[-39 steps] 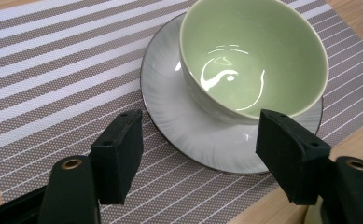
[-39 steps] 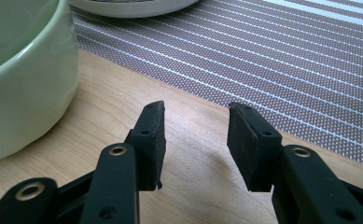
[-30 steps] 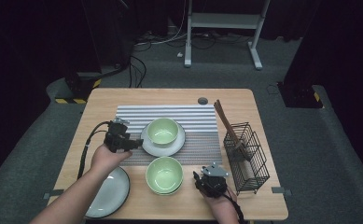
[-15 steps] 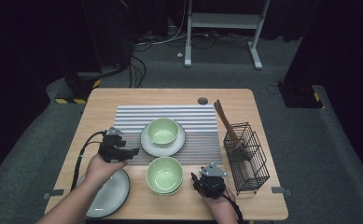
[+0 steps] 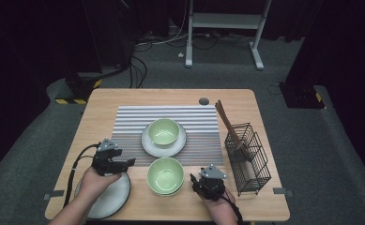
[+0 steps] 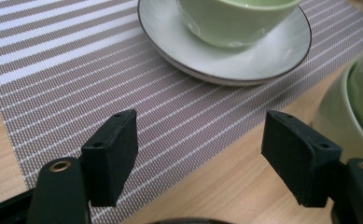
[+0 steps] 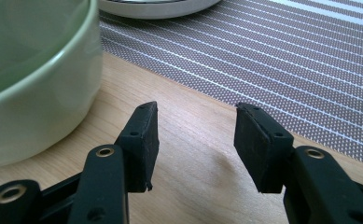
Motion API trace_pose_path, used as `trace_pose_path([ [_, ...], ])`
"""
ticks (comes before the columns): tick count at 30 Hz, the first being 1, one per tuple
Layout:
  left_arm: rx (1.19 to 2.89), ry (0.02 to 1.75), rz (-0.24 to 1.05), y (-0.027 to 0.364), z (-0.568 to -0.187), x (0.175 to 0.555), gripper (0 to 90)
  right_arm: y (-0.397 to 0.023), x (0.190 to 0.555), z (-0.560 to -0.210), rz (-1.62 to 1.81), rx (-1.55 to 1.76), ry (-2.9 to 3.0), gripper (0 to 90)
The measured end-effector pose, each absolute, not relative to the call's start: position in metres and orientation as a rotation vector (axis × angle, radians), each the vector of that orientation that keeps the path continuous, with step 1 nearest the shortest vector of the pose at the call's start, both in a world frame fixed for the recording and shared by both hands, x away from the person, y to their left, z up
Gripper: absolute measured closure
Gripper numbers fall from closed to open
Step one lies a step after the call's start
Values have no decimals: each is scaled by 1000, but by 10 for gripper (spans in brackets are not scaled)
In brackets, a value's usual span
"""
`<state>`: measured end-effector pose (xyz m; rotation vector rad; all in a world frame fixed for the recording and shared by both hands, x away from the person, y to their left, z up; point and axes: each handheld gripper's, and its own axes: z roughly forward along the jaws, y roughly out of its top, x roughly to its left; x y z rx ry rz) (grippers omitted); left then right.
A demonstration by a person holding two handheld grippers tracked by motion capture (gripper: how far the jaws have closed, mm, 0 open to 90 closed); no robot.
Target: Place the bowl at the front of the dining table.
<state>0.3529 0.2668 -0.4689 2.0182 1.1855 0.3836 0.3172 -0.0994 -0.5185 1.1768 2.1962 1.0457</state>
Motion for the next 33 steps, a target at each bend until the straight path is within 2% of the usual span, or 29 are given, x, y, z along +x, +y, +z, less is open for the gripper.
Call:
trace_pose_path([
  [8,2011,1125,457,273,-473,330,282,-93,312,-516,1027,1149,2183,486],
  [10,2003,1116,426,274,-475,325,270,-92,312,-516,1020,1135,2181,486],
  [19,1950,1100,477,284,-478,309,259,-90,312,-517,1022,1136,2171,487],
  [22,1940,1108,459,288,-479,306,262,-91,311,-517,1015,1135,2156,487],
  [33,1999,1091,483,296,-481,299,203,-92,312,-512,1013,1141,2120,488],
])
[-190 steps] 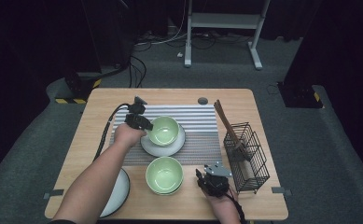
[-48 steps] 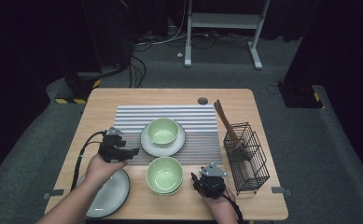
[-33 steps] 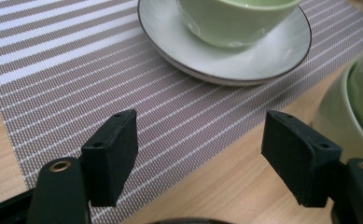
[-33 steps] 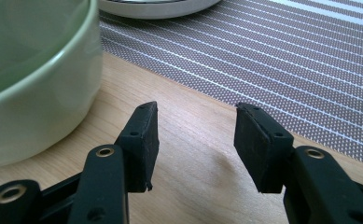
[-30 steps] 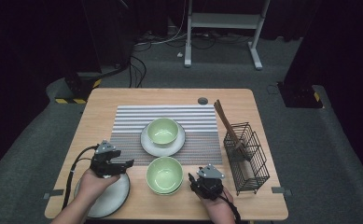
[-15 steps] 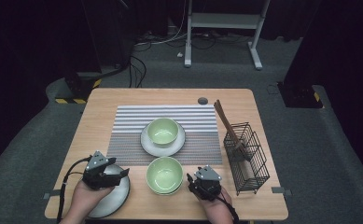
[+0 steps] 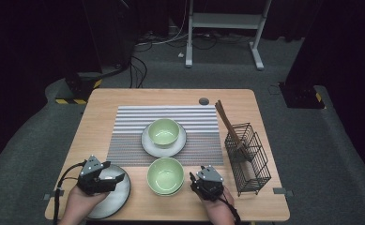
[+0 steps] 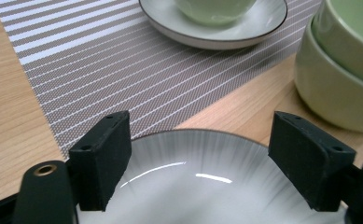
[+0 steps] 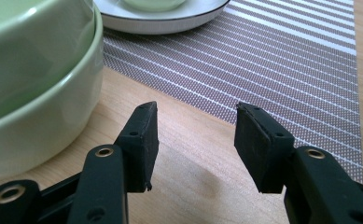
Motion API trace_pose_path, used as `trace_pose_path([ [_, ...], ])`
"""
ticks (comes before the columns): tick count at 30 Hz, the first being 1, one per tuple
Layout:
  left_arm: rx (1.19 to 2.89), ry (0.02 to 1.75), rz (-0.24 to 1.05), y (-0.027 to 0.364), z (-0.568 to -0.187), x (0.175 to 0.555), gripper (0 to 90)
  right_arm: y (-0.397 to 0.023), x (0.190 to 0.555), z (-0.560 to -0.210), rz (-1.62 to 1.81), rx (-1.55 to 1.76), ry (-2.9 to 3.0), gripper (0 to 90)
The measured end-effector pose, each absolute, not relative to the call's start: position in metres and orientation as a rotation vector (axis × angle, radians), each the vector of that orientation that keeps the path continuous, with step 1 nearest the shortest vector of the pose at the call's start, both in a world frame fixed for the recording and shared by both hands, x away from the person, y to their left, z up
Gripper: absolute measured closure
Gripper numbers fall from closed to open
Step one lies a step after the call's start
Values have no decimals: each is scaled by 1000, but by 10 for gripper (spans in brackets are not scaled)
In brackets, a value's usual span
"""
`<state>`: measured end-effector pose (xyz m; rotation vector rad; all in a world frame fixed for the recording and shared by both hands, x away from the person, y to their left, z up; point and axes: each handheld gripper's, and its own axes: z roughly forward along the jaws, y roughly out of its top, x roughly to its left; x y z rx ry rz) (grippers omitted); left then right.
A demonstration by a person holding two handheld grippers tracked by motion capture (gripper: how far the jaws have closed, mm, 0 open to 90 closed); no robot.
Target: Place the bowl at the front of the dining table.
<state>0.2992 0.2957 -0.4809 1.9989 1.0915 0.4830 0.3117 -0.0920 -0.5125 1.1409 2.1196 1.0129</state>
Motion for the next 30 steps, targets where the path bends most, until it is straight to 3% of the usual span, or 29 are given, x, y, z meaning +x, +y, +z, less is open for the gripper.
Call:
trace_pose_path([
  [11,1994,1058,457,297,-481,298,149,-94,311,-502,1046,1129,2079,479],
  [30,1986,1031,430,302,-479,295,155,-91,309,-487,1099,1104,2057,463],
])
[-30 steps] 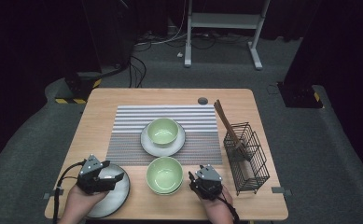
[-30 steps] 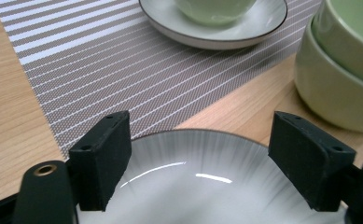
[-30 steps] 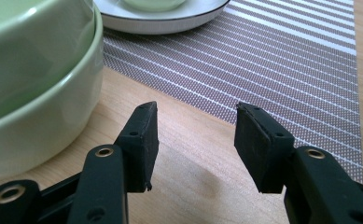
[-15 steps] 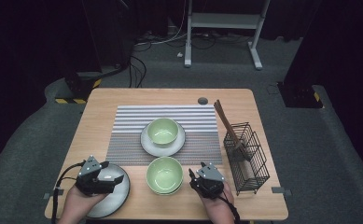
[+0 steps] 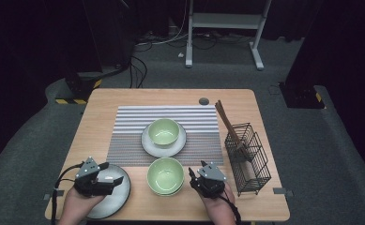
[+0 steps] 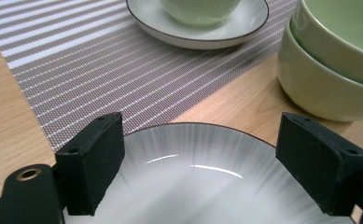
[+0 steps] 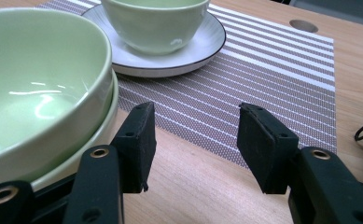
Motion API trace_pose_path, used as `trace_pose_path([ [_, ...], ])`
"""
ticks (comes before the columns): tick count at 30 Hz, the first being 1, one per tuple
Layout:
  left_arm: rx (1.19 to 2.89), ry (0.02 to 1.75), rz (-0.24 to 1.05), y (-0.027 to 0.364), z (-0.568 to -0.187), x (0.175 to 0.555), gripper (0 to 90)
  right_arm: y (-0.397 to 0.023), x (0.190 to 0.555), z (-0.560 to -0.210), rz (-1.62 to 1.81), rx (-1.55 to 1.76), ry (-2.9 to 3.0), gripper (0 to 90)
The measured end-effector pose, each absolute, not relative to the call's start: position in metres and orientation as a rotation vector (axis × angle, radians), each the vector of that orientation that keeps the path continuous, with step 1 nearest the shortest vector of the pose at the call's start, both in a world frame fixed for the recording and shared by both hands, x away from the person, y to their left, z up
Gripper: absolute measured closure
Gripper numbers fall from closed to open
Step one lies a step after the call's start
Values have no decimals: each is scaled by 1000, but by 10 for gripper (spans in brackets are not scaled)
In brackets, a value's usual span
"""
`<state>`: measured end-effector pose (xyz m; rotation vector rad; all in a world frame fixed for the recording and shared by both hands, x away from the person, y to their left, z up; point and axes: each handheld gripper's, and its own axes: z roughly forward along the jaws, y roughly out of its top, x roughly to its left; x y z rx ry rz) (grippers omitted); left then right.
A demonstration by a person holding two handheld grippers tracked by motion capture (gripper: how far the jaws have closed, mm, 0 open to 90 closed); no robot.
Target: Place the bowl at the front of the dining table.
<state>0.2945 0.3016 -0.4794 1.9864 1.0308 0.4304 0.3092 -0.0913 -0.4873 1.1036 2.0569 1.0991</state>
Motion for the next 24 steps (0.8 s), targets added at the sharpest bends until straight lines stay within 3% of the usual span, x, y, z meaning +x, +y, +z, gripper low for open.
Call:
trace_pose_path([
  [24,1964,1105,541,309,-480,295,150,-85,314,-458,1179,1056,1974,451],
])
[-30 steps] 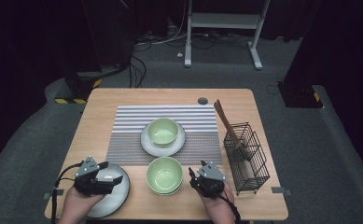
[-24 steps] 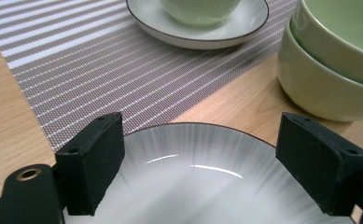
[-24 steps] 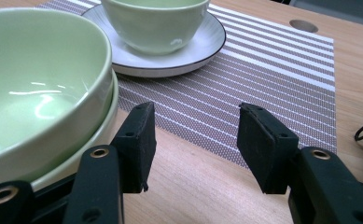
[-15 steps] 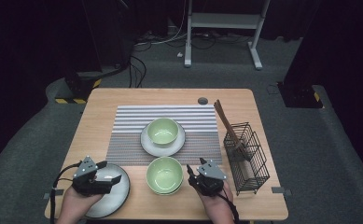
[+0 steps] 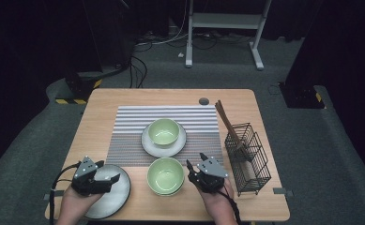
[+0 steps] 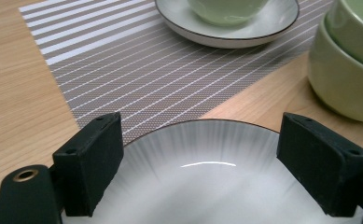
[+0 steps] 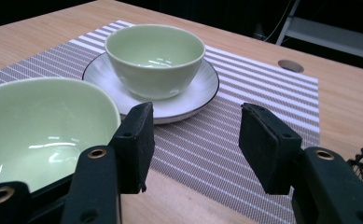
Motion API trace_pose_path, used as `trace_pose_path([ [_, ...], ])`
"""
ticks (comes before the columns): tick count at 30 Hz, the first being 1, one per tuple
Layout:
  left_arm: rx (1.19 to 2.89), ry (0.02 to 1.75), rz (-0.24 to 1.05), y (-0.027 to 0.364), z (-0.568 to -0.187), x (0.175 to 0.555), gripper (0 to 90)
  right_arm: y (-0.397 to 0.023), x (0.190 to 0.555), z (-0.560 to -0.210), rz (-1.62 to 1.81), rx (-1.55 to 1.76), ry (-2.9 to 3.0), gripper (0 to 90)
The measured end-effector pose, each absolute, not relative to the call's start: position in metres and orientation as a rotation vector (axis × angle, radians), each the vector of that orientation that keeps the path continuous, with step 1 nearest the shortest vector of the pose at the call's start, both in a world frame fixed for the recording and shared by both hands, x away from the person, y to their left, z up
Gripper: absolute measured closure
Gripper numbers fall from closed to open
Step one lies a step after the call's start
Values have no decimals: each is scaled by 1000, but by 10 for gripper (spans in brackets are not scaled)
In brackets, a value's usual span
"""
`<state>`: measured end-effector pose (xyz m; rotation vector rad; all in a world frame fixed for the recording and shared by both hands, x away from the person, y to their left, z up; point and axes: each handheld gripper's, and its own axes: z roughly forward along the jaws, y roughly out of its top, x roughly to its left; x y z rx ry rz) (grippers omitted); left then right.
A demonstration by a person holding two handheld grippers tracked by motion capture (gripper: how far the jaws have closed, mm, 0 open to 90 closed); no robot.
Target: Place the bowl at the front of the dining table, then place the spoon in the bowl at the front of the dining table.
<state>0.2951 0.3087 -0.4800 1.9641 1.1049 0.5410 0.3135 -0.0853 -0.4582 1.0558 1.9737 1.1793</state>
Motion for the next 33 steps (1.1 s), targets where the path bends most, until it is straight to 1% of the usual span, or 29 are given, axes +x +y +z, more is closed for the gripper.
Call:
trace_pose_path([
  [7,1935,1134,530,318,-481,297,146,-77,320,-448,1200,1050,1933,469],
  [15,1914,1138,509,323,-479,298,131,-82,318,-444,1217,1043,1888,472],
  [19,1914,1138,513,323,-478,297,123,-86,317,-443,1251,1053,1871,503],
  [21,1912,1136,517,323,-478,297,122,-88,317,-441,1273,1100,1878,504],
  [25,1905,1134,519,324,-477,297,122,-89,316,-439,1271,1084,1857,493],
  [28,1885,1123,482,325,-477,296,123,-90,315,-436,1269,1084,1838,493],
  [33,1888,1118,493,324,-476,296,123,-92,311,-431,1276,1072,1817,498],
])
